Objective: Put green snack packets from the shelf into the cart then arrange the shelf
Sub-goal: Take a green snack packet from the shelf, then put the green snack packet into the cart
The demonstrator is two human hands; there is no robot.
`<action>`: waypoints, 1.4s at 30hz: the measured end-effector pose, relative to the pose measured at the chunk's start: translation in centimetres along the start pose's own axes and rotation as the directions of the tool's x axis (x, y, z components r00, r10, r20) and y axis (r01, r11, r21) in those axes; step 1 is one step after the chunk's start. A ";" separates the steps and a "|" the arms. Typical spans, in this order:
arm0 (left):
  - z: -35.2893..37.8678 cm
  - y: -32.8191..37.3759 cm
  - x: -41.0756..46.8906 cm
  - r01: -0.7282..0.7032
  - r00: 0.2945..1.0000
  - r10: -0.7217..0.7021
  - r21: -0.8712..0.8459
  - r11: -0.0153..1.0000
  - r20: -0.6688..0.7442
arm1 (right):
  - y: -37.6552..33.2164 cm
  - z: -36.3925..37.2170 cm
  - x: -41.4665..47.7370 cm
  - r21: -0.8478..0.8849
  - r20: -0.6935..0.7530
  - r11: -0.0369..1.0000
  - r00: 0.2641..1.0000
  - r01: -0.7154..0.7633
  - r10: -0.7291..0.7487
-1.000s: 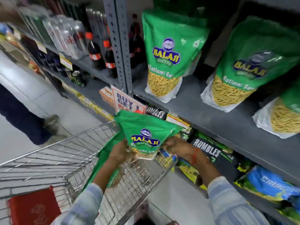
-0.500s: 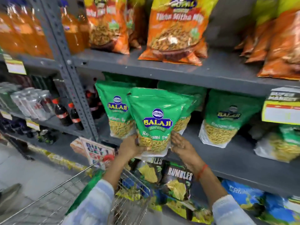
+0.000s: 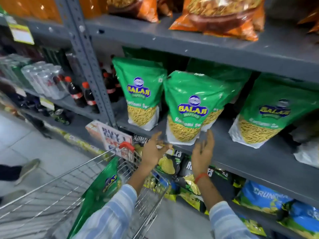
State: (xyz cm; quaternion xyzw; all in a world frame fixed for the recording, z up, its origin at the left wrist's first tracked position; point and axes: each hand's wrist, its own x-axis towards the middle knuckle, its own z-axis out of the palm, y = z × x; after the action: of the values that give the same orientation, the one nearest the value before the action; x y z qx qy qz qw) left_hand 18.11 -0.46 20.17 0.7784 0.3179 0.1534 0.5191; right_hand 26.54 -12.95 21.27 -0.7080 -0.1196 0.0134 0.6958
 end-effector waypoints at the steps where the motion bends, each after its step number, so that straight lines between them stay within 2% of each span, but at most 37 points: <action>1: -0.2 -1.4 -1.0 0.032 0.999 -0.033 -0.015 0.999 -0.028 | 0.3 0.7 -1.5 -0.002 -0.045 0.999 0.998 0.044 -0.044; 2: -0.4 -3.0 -2.2 0.084 0.994 -0.087 -0.044 0.996 -0.060 | 0.9 1.5 -2.9 -0.017 -0.040 0.997 0.996 0.074 -0.074; 4: -0.9 -6.5 -4.4 0.211 0.965 -0.229 -0.137 0.968 -0.128 | 2.4 3.6 -5.7 -0.054 0.066 0.994 0.994 0.092 -0.088; 7: -2.0 -11.9 -7.3 0.337 0.879 -0.396 -0.243 0.910 -0.266 | 5.2 7.2 -9.8 -0.119 0.267 0.991 0.963 0.066 -0.032; 10: -2.7 -17.0 -9.4 0.433 0.800 -0.516 -0.301 0.850 -0.307 | 8.6 10.1 -13.1 -0.193 0.444 0.981 0.894 0.027 0.063; 12: -2.3 -20.6 -10.9 0.501 0.757 -0.593 -0.340 0.796 -0.273 | 11.2 11.7 -14.7 -0.282 0.567 0.959 0.807 0.005 0.163; 14: -1.9 -23.6 -12.9 0.601 0.686 -0.681 -0.328 0.729 -0.257 | 13.7 13.1 -16.1 -0.408 0.660 0.913 0.689 -0.006 0.300; 17: -1.7 -26.6 -15.7 0.736 0.557 -0.802 -0.319 0.597 -0.216 | 16.6 14.4 -17.7 -0.569 0.733 0.822 0.469 0.026 0.493; 19: -2.0 -28.9 -17.0 0.835 0.422 -0.895 -0.321 0.447 -0.147 | 18.2 15.0 -18.7 -0.618 0.760 0.781 0.319 0.086 0.566; 20: -2.2 -30.2 -17.4 0.860 0.352 -0.928 -0.349 0.371 -0.119 | 19.0 15.3 -19.1 -0.629 0.768 0.766 0.263 0.136 0.584; 22: -2.6 -31.7 -17.6 0.796 0.273 -0.957 -0.537 0.279 -0.093 | 20.1 16.3 -19.6 -0.637 0.771 0.737 0.181 0.225 0.611; 25: -3.3 -33.5 -17.0 0.639 0.257 -0.960 -0.726 0.254 -0.110 | 21.1 18.1 -19.7 -0.652 0.744 0.693 0.083 0.307 0.663; 27: -3.5 -34.6 -17.0 0.608 0.260 -0.962 -0.762 0.226 -0.077 | 21.5 19.1 -19.8 -0.637 0.738 0.681 0.031 0.360 0.674; 29: -3.4 -35.7 -17.5 0.627 0.308 -0.951 -0.748 0.219 -0.021 | 21.9 19.6 -19.8 -0.640 0.723 0.668 0.004 0.379 0.690; 32: -3.5 -37.2 -17.6 0.660 0.334 -0.943 -0.711 0.241 -0.010 | 22.6 20.0 -19.8 -0.624 0.722 0.659 -0.013 0.421 0.692; 35: -4.2 -36.4 -17.2 0.732 0.389 -0.921 -0.598 0.328 -0.029 | 23.2 20.2 -20.2 -0.618 0.714 0.677 -0.076 0.399 0.696; 39: -4.5 -36.4 -17.1 0.687 0.366 -0.929 -0.660 0.305 -0.049 | 22.7 19.7 -20.3 -0.640 0.730 0.703 -0.041 0.309 0.682; 42: -5.1 -34.9 -17.1 0.769 0.381 -0.925 -0.554 0.319 -0.005 | 21.9 18.5 -19.8 -0.694 0.702 0.693 -0.033 0.194 0.712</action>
State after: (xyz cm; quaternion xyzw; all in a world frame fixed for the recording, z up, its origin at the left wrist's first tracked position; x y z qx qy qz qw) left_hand -9.39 1.02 -7.73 0.3008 0.7150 0.0488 0.6292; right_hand 7.14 1.43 -3.85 -0.6791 -0.4058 0.6021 0.1078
